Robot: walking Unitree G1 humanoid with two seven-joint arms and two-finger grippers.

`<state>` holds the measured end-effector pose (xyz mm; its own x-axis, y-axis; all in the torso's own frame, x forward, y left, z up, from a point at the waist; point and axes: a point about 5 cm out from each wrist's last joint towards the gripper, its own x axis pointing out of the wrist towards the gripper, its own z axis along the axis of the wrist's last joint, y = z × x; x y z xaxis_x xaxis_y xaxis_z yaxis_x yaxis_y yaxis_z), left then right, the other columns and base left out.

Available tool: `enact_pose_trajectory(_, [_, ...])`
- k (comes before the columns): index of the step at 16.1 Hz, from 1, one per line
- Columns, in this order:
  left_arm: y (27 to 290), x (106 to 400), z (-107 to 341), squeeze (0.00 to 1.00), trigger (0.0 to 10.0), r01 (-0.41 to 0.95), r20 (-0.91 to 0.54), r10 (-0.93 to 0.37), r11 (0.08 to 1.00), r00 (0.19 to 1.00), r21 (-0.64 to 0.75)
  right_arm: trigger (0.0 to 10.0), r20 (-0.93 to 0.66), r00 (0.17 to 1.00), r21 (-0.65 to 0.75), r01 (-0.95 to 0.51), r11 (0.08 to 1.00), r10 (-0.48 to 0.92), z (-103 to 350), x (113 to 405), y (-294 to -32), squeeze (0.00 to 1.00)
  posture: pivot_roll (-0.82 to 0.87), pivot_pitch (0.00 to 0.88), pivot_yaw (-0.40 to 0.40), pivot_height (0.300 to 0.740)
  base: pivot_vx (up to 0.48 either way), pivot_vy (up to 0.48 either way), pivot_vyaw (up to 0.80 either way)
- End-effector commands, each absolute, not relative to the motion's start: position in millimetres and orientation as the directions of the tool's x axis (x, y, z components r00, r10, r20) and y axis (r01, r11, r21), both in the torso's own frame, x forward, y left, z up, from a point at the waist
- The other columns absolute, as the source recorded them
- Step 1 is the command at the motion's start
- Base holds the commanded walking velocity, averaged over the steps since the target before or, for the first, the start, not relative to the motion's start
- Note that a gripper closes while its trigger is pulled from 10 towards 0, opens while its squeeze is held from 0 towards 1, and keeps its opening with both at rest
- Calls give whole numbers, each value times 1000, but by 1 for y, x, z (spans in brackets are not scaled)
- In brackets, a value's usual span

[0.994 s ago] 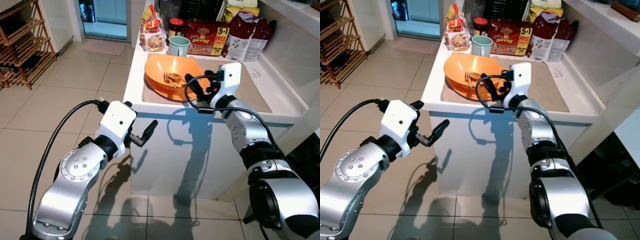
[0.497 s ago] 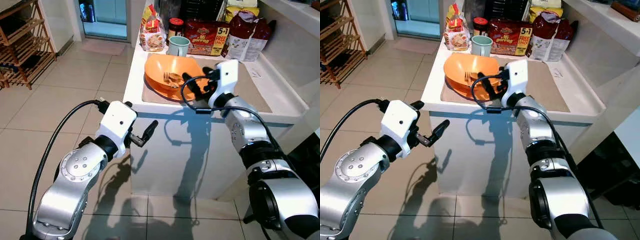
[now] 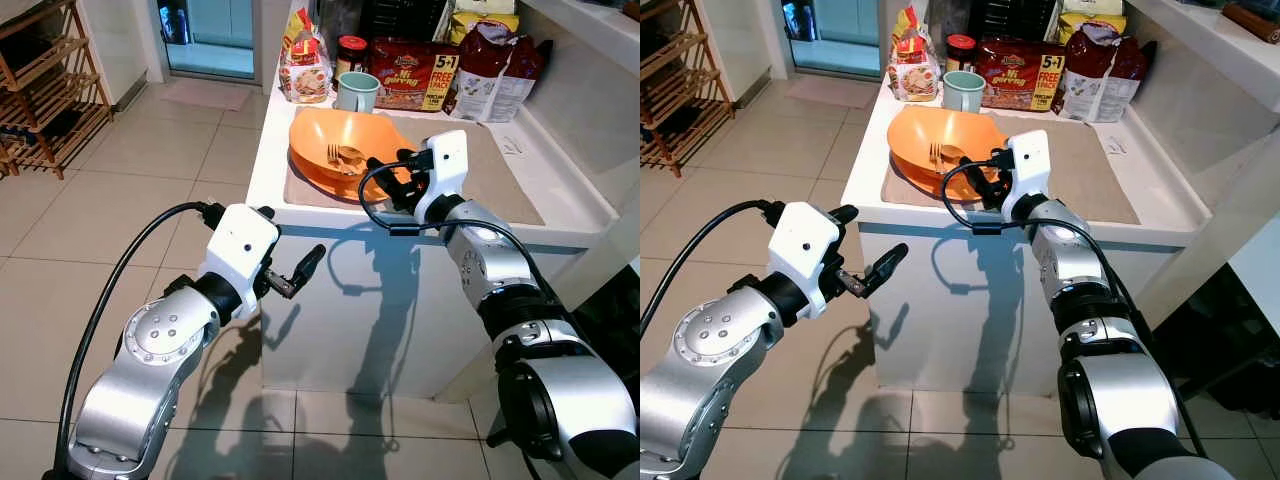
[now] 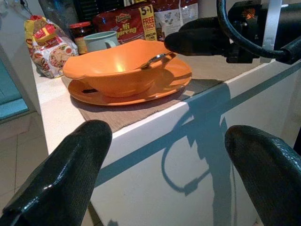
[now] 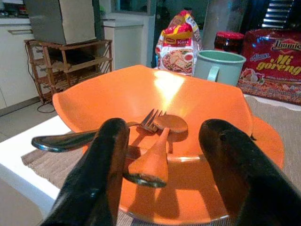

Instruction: Setting the table

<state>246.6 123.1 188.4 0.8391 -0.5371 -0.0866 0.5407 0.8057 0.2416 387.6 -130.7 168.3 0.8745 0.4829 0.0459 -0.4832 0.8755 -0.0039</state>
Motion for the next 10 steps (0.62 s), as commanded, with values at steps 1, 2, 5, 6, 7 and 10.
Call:
enact_pose_trajectory(1, [120,247,196,0,10000,550,-56,-555,796,830,252,0,32,883,-6,-468,884,468,170,389,-137,0,114,0,-93,740,0,0,0])
enact_pose_trajectory(2, [120,246,196,0,10000,551,-56,-557,794,829,257,0,29,882,-5,-471,882,471,170,389,-136,0,115,0,-93,740,0,0,0])
enact_pose_trajectory(5, [119,246,195,0,10000,555,-59,-561,789,826,263,0,19,878,-7,-477,879,478,168,389,-136,0,116,0,-94,740,0,0,0])
enact_pose_trajectory(6, [119,246,196,0,10000,555,-57,-561,790,826,262,0,23,877,-5,-480,877,480,168,389,-136,0,116,0,-94,740,0,0,0])
enact_pose_trajectory(7, [119,246,196,0,10000,554,-53,-561,791,826,261,0,24,876,-4,-482,876,482,168,389,-136,0,115,0,-95,740,0,0,0])
enact_pose_trajectory(10, [118,246,196,0,10000,555,-50,-563,790,825,260,0,25,877,-5,-481,877,481,169,389,-137,0,114,0,-94,740,0,0,0])
